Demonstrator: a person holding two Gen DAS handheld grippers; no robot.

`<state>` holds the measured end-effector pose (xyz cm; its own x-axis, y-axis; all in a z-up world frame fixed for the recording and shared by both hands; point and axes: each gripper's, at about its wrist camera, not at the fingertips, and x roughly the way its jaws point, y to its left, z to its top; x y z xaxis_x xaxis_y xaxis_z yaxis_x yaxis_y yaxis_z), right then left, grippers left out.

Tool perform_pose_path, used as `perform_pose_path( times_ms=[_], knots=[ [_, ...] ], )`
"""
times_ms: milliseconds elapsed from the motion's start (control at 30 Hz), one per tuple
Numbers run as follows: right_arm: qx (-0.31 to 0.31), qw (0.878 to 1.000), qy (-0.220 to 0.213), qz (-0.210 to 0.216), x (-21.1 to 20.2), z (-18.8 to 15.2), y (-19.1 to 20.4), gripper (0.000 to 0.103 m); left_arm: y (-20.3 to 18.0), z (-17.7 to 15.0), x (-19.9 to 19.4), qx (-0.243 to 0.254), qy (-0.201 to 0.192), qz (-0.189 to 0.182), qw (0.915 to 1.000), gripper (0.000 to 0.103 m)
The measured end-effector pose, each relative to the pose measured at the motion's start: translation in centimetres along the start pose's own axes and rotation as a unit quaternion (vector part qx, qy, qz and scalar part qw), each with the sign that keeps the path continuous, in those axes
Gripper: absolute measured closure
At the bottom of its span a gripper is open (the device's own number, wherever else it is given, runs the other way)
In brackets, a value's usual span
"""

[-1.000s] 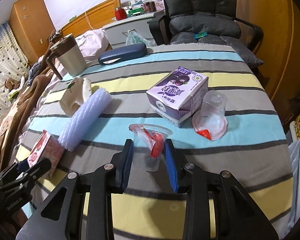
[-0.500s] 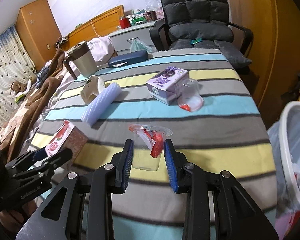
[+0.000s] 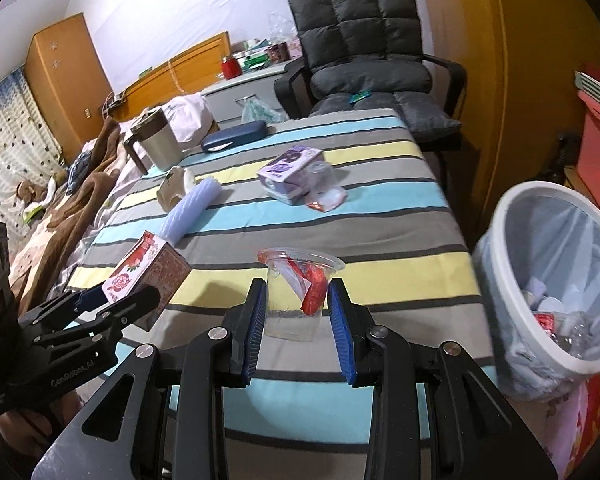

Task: Collect trash
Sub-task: 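Carry the carton and clear cup over the trash bin and open both tools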

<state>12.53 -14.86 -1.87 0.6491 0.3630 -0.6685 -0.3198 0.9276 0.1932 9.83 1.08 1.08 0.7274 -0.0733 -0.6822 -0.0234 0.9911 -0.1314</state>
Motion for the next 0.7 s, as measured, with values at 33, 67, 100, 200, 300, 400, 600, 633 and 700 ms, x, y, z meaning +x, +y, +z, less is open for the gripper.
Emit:
perform_pose_path(
  times_ms=[33,67,100,200,300,400,600,633,700],
  knots=[
    [0.002,1.0,-0.002,-0.001,-0.2,-0.1,-0.2,0.069,-0.3,0.0,0.0,0.002,0.0,-0.001,1.0,0.044],
    [0.005,1.0,-0.004,-0.004,-0.3,-0.1,-0.4,0.069,-0.7,0.1,0.0,0.005,-0.001,-0.004,1.0,0.044],
    [0.007,1.0,-0.006,-0.005,-0.5,-0.2,-0.7,0.069,-1.0,0.1,0.0,0.007,0.0,-0.006,1.0,0.044],
    [0.013,1.0,-0.011,-0.009,-0.9,-0.3,-1.4,0.069,-1.9,0.4,0.2,0.015,0.0,-0.012,0.9998,0.044],
    [0.021,1.0,-0.016,-0.015,-1.4,-0.5,-2.4,0.069,-2.9,0.6,0.5,0.023,0.002,-0.018,0.9996,0.044],
    [0.03,0.999,-0.022,-0.022,-2.0,-0.6,-3.3,0.069,-3.9,0.8,0.7,0.031,0.003,-0.026,0.9992,0.044],
    [0.047,0.998,-0.032,-0.038,-3.1,-0.9,-5.2,0.069,-5.9,1.5,1.5,0.047,0.005,-0.039,0.9981,0.044],
    [0.05,0.997,-0.033,-0.041,-3.2,-1.0,-5.5,0.069,-6.2,1.6,1.5,0.049,0.005,-0.042,0.9979,0.044],
    [0.056,0.997,-0.035,-0.046,-3.4,-1.1,-6.1,0.069,-6.9,1.8,1.7,0.054,0.004,-0.048,0.9973,0.044]
  ],
)
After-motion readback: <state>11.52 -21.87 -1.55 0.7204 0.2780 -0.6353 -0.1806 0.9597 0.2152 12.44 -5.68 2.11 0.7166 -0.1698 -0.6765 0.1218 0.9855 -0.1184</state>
